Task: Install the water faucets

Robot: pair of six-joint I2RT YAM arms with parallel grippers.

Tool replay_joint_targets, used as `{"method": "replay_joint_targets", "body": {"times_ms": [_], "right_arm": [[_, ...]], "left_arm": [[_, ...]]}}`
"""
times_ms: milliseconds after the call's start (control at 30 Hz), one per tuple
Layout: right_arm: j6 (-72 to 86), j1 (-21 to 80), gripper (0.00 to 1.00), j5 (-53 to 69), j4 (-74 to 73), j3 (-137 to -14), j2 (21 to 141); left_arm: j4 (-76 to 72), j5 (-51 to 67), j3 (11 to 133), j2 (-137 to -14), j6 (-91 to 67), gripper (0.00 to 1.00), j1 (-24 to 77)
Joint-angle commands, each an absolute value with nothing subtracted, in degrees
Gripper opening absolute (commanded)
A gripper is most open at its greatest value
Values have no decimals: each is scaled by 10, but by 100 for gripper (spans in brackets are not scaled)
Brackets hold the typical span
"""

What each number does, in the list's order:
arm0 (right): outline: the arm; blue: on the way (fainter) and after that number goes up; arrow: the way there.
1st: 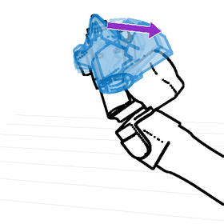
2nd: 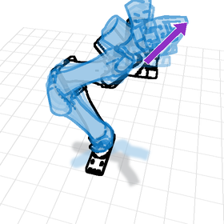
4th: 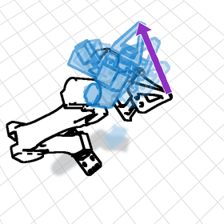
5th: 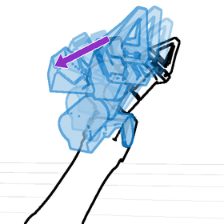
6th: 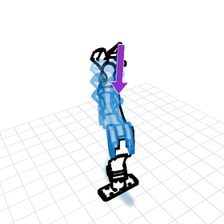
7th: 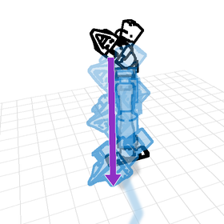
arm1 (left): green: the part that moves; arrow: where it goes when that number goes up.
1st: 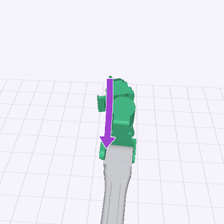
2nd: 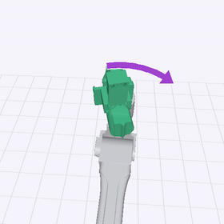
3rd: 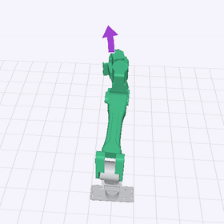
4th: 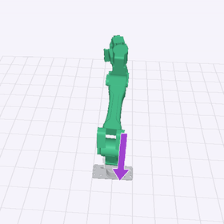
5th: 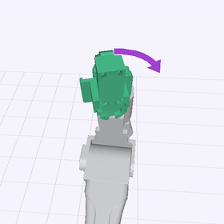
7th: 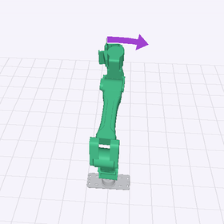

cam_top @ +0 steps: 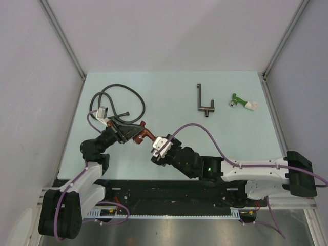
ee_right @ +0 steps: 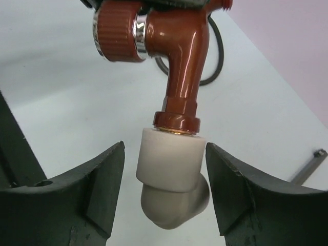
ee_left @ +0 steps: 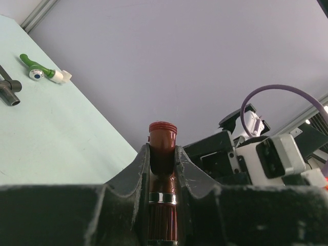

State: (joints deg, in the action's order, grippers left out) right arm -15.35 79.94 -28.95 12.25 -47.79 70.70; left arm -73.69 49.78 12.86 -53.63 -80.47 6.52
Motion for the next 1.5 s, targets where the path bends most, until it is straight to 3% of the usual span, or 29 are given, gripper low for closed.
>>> {"method": "replay_joint_targets", "body": {"times_ms": [0, 33, 67, 133, 167, 233, 267, 467, 667, 1067, 1367, 1467], "right_arm": [[-211, 816, 62, -396, 183, -503, 745], [-216, 819, 57, -404, 191, -503, 753], [-225, 819, 44, -411, 197, -504, 758], [-227, 820, 28, -416, 207, -508, 765], [-221, 820, 14, -405, 207, -510, 766], [-204, 818, 1, -384, 201, -513, 762], [-175, 810, 0, -348, 196, -517, 759], [10, 703, 0, -75, 154, -520, 718], [231, 610, 0, 153, 213, -519, 740], [560, 520, 0, 336, 453, -481, 820], [617, 509, 1, 345, 525, -458, 848], [539, 512, 28, 308, 449, -457, 810]], "left_arm": [[-990, 493, 134, -533, -800, 0, 68], [-991, 493, 134, -533, -801, 0, 67], [-991, 494, 134, -533, -800, 0, 67], [-991, 494, 134, -533, -800, 0, 67], [-990, 494, 135, -531, -800, 0, 68], [-991, 494, 135, -531, -800, 0, 67], [-991, 495, 135, -530, -799, 0, 67], [-991, 495, 135, -527, -797, 0, 67], [-991, 495, 136, -524, -795, 0, 68], [-991, 497, 137, -519, -794, 0, 67], [-991, 493, 136, -515, -789, 0, 67], [-991, 492, 134, -519, -792, 0, 68]]}}
